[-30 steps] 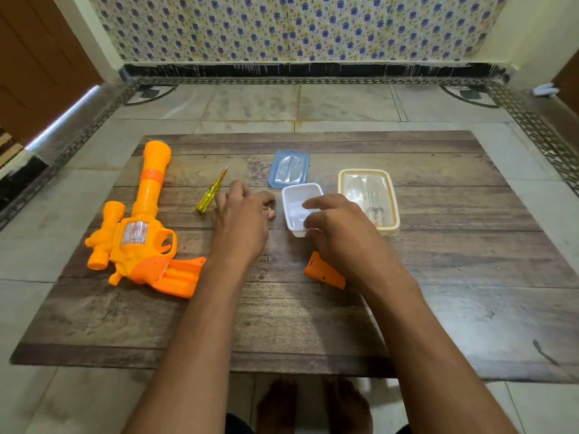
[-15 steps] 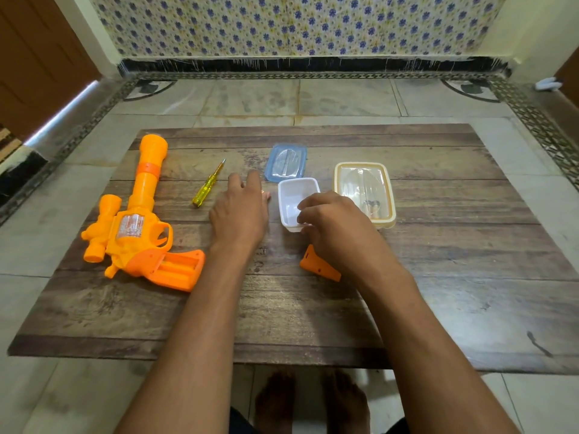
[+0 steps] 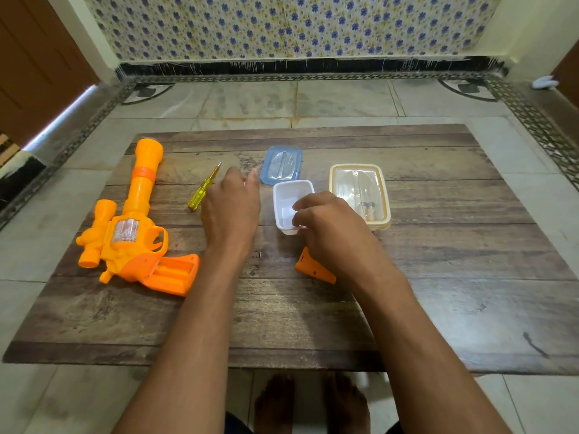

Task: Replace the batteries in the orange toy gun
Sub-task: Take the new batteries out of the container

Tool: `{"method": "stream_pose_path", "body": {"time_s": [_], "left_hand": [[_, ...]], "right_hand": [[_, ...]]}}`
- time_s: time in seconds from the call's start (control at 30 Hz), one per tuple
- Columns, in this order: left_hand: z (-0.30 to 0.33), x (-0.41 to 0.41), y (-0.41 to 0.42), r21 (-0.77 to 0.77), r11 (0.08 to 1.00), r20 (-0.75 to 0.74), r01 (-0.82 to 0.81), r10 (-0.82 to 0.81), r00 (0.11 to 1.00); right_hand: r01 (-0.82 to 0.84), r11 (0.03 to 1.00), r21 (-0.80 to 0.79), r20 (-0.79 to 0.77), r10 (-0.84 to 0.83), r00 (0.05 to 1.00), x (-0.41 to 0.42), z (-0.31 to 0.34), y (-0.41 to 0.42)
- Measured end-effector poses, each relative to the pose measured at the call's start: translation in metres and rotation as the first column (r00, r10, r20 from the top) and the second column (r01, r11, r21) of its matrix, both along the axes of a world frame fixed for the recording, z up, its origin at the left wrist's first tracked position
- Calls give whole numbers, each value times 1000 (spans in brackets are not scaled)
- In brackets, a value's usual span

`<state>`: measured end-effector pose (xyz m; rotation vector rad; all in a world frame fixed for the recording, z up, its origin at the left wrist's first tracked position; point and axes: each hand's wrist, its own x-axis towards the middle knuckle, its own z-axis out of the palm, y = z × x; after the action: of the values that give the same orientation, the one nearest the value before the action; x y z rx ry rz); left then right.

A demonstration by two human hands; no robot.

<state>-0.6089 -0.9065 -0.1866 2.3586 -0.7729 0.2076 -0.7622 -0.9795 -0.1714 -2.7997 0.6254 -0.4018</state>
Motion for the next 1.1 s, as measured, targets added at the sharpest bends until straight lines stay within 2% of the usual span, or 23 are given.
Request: {"method": "stream_pose_path", "body": {"time_s": [0.07, 0.13, 0.3, 0.43, 0.6, 0.8, 1.0, 1.1], "left_hand": [[10, -4, -1, -143, 988, -68, 62, -72, 995], [17, -10, -3, -190, 968, -93, 164, -184, 979], [14, -26, -9, -87, 924, -101, 373, -381, 919], [12, -29, -9, 45, 914, -83, 403, -399, 913], [15, -33, -11, 128, 900, -66, 416, -411, 909], [13, -35, -13, 99, 892, -55, 440, -437, 898], [9, -31, -14, -18, 904, -50, 427, -427, 903], [10, -31, -13, -25, 904, -59, 427, -427, 902]], "right_hand": [[12, 1000, 12, 23, -12, 1000, -2, 2, -1], [35, 999, 15, 52, -36, 998, -5, 4, -3], [45, 999, 1, 50, -45, 998, -9, 3, -10], [53, 998, 40, 41, -54, 998, -9, 2, -10], [37, 998, 41, 79, -40, 996, -8, 1, -10], [24, 997, 71, 120, -33, 992, -8, 0, -11], [19, 998, 64, 127, -27, 992, -8, -2, -13], [15, 997, 73, 124, -24, 992, -8, -2, -13]]}}
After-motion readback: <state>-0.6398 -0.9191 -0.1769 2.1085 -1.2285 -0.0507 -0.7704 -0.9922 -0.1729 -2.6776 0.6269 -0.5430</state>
